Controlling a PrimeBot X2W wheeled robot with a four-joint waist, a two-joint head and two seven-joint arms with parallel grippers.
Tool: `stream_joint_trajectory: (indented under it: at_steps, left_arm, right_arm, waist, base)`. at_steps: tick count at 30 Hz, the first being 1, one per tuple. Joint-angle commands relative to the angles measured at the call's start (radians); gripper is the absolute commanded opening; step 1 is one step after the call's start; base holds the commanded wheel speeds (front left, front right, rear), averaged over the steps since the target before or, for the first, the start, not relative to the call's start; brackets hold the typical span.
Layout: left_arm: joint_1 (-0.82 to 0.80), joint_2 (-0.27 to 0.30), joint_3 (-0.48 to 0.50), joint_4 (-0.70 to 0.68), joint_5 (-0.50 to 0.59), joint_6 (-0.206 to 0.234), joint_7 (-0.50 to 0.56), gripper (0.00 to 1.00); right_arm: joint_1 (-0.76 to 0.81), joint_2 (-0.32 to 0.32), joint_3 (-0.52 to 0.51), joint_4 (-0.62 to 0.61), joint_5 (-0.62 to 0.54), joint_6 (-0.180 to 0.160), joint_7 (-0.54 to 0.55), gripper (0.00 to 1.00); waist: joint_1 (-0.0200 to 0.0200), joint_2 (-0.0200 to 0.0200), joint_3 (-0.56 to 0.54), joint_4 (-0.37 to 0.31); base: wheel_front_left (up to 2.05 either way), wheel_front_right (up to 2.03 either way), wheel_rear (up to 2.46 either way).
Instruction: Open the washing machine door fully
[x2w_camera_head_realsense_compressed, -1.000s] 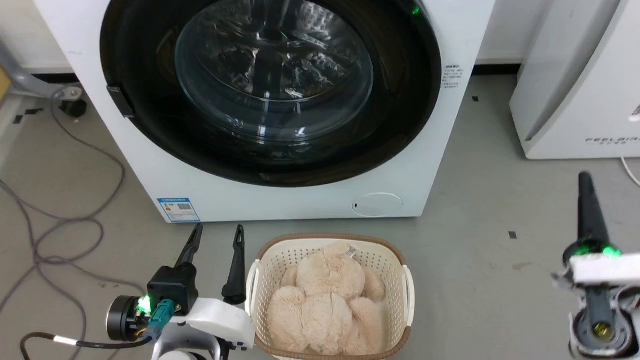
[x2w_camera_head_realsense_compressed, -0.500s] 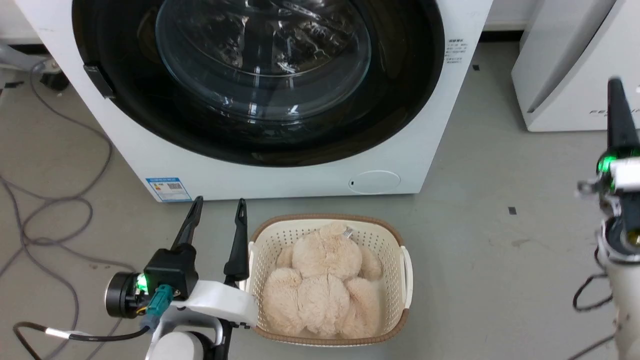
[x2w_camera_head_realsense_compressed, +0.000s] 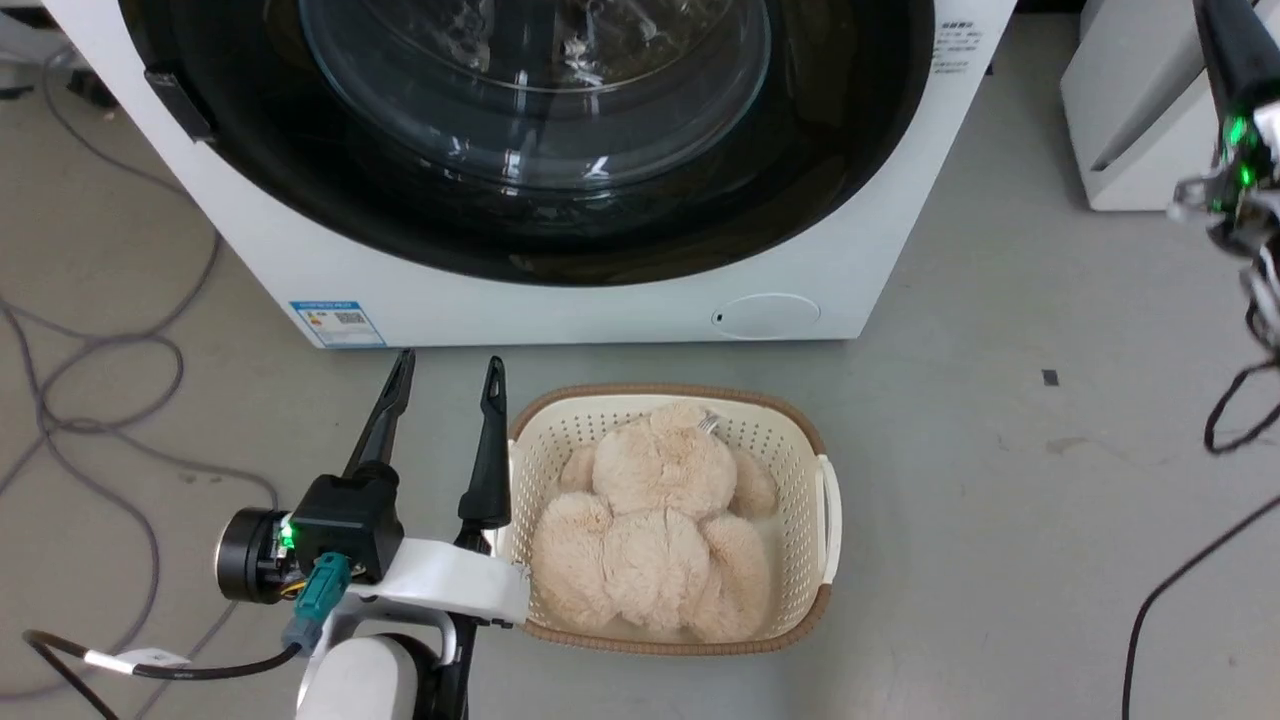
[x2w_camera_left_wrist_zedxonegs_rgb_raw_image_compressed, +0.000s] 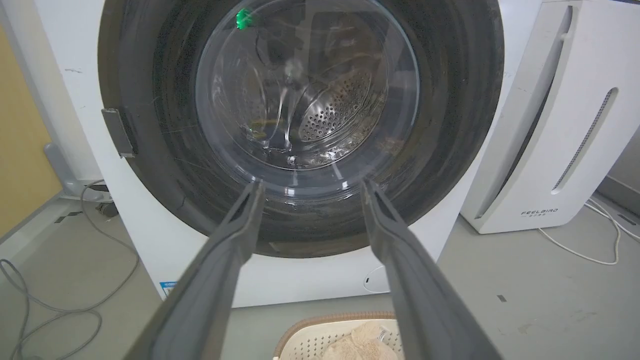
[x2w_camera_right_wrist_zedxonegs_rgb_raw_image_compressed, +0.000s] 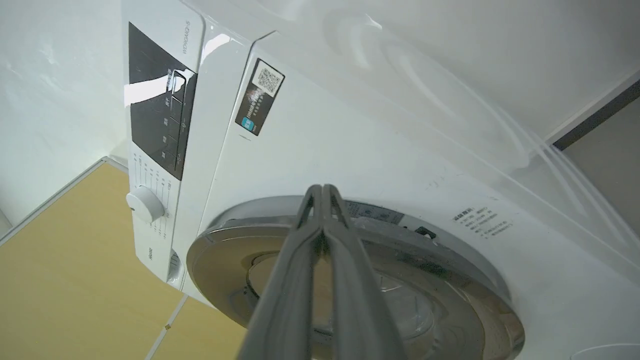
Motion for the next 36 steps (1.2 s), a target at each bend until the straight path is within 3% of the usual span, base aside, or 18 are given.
stream_joint_trajectory:
  at_steps: [1,13,36]
  left_arm:
    - [-0.020,0.003,-0.004,-0.004,-0.005,0.005,-0.010,1.00]
    - [-0.067,0.002,-0.033,-0.020,-0.017,0.010,-0.037,1.00]
    - [-0.137,0.001,-0.084,-0.026,-0.052,0.033,-0.083,1.00]
  right_arm:
    - [-0.045,-0.014,0.022,0.024,0.043,0.001,0.009,0.00]
    - [-0.411,-0.049,0.393,0.270,0.298,0.001,0.252,0.00]
    - [-0.807,0.006,0.832,0.478,0.638,0.001,0.472,0.00]
  waist:
    - [-0.0001,0.0000,0.009,0.004]
    - [-0.0001,0.0000,0.091,0.028]
    - [-0.0001,0.0000,0.203,0.045]
  base:
    - [0.00,0.00,0.00]
    - [0.00,0.00,0.00]
    - [0.00,0.00,0.00]
